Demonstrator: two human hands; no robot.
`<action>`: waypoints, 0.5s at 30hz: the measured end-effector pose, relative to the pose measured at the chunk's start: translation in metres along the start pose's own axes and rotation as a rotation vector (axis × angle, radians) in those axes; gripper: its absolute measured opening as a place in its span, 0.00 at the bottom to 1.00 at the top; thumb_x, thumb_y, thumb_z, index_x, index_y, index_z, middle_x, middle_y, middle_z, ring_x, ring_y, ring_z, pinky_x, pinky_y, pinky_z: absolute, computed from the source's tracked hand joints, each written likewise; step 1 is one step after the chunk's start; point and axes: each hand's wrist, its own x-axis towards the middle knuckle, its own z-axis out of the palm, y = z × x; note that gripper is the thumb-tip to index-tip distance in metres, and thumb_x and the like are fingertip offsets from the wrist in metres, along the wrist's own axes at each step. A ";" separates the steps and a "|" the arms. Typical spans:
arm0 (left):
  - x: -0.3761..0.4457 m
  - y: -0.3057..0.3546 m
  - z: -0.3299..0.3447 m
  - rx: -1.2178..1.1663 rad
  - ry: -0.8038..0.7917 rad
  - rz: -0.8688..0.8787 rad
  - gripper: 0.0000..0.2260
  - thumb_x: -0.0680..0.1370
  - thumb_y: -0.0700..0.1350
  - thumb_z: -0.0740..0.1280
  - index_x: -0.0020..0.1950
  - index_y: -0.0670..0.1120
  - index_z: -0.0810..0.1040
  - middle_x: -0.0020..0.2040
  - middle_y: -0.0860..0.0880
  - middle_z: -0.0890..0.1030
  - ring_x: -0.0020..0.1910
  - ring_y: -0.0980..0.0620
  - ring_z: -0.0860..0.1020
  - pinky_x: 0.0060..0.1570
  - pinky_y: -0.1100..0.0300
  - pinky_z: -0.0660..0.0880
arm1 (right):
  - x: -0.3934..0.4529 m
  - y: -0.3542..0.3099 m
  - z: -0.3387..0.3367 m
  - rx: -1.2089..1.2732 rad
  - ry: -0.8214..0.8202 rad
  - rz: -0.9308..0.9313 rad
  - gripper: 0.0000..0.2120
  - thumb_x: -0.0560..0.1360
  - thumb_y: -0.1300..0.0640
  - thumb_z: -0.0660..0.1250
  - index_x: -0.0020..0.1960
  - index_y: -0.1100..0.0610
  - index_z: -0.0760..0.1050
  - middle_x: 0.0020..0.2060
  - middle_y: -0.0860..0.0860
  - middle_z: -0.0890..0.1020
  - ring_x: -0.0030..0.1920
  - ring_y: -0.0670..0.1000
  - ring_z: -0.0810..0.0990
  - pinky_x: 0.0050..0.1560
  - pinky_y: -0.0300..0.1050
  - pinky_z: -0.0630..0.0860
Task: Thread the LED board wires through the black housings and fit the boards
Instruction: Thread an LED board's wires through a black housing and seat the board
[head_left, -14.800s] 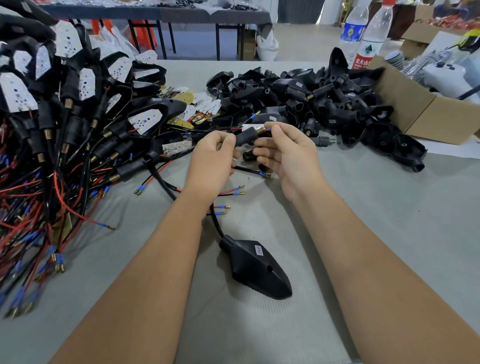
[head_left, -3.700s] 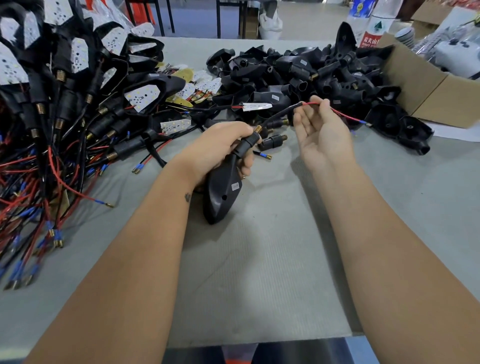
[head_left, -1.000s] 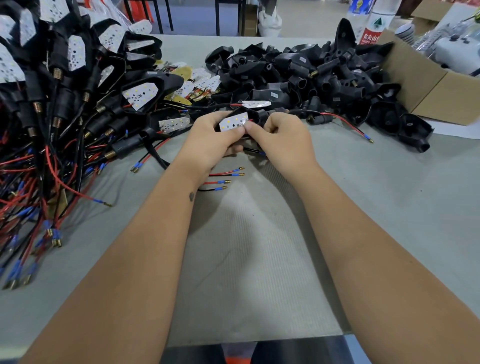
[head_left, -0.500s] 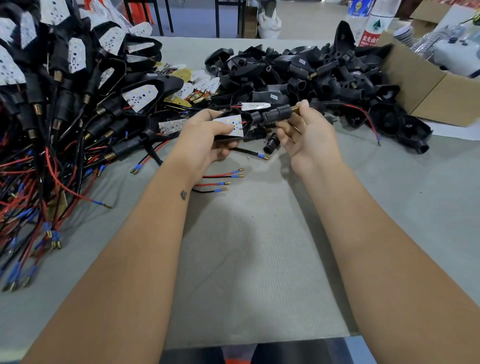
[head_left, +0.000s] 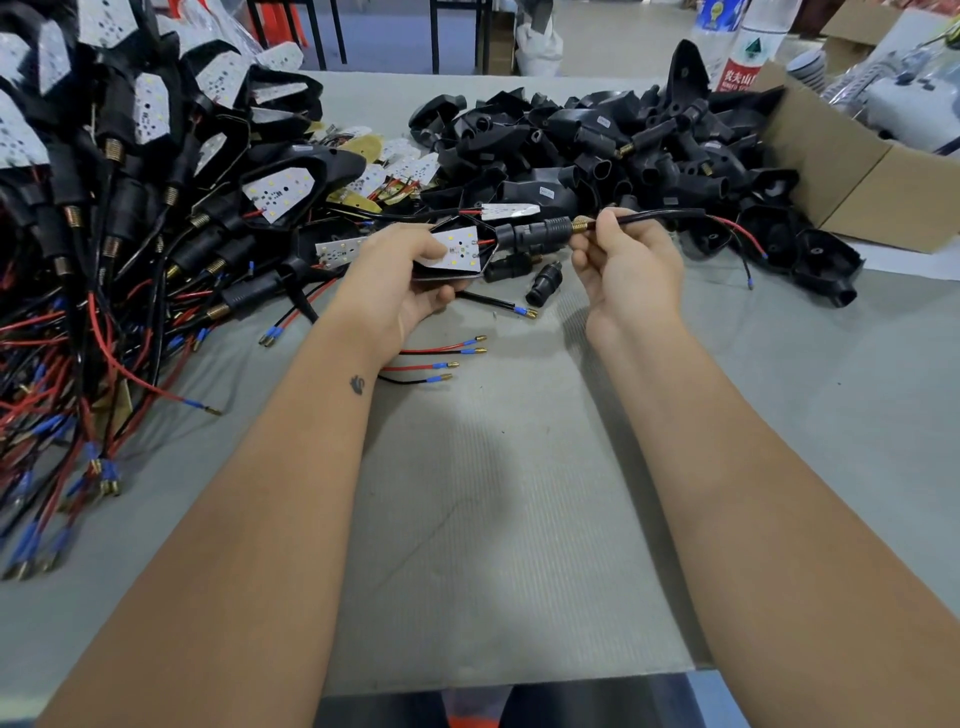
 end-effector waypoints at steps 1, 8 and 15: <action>0.001 0.000 -0.001 -0.085 0.028 -0.013 0.04 0.78 0.33 0.59 0.48 0.39 0.72 0.45 0.40 0.79 0.34 0.47 0.79 0.26 0.64 0.72 | -0.001 0.000 0.000 -0.010 -0.010 -0.008 0.07 0.80 0.65 0.63 0.43 0.59 0.72 0.37 0.55 0.79 0.34 0.49 0.79 0.36 0.37 0.76; 0.009 0.003 -0.011 -0.273 0.217 0.161 0.06 0.79 0.37 0.66 0.42 0.41 0.78 0.34 0.48 0.80 0.28 0.56 0.79 0.33 0.65 0.77 | -0.011 0.000 0.005 -0.238 -0.194 -0.138 0.07 0.77 0.69 0.65 0.44 0.58 0.76 0.35 0.53 0.82 0.35 0.49 0.82 0.40 0.40 0.80; 0.012 0.001 -0.021 -0.269 0.155 0.172 0.06 0.83 0.44 0.62 0.57 0.46 0.76 0.46 0.48 0.81 0.39 0.49 0.84 0.42 0.54 0.82 | -0.023 0.004 0.008 -0.681 -0.339 -0.494 0.05 0.71 0.66 0.66 0.40 0.58 0.76 0.31 0.48 0.78 0.33 0.45 0.76 0.38 0.39 0.74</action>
